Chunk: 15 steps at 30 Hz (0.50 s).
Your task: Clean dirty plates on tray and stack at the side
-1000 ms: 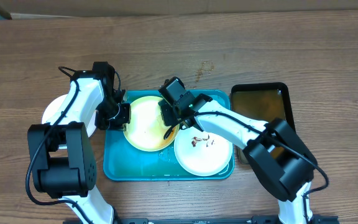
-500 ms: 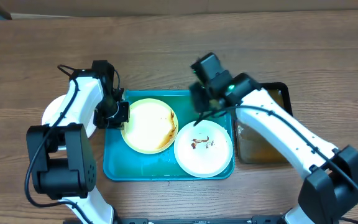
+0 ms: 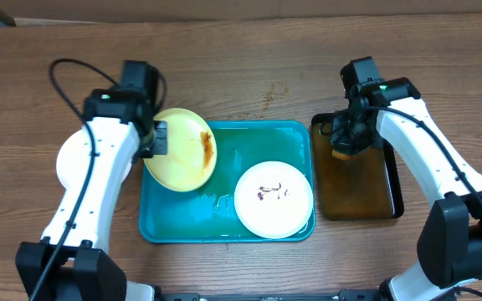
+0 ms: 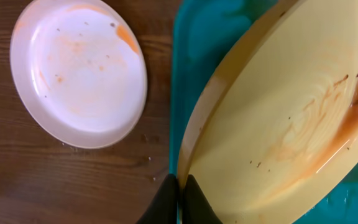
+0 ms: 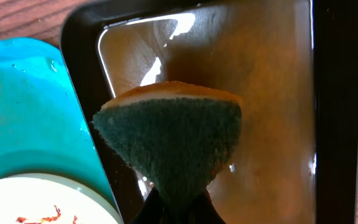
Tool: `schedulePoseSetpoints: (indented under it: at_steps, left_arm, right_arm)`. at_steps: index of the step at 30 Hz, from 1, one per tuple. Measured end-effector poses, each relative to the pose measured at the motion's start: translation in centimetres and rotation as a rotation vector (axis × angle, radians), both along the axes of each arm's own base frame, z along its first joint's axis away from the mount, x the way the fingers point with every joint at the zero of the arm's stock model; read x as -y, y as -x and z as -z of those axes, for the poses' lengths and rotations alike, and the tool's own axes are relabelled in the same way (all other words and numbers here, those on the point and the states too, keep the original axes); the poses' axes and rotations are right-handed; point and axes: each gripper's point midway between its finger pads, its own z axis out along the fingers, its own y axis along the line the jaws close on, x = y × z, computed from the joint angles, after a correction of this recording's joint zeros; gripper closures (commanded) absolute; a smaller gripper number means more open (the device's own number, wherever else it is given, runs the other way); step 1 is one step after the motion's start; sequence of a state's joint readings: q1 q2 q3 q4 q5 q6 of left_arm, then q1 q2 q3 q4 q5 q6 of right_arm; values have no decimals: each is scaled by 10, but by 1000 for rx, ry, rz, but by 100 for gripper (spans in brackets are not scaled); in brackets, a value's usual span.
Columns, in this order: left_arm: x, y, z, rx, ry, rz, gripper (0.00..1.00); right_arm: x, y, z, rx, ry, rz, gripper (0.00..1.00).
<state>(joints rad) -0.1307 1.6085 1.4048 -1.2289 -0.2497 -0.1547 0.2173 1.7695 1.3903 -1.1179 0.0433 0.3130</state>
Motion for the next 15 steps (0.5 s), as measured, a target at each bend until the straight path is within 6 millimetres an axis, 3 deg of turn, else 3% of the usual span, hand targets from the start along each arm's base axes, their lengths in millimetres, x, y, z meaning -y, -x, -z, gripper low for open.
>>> schedulePoseSetpoints:
  at_steps: [5, 15]
  left_arm:
    - [22, 15, 4, -73, -46, 100, 96]
    - [2, 16, 7, -108, -92, 65, 96]
  right_arm:
    - [-3, 2, 1, -8, -12, -9, 96]
    - [-3, 2, 1, -9, -13, -30, 96]
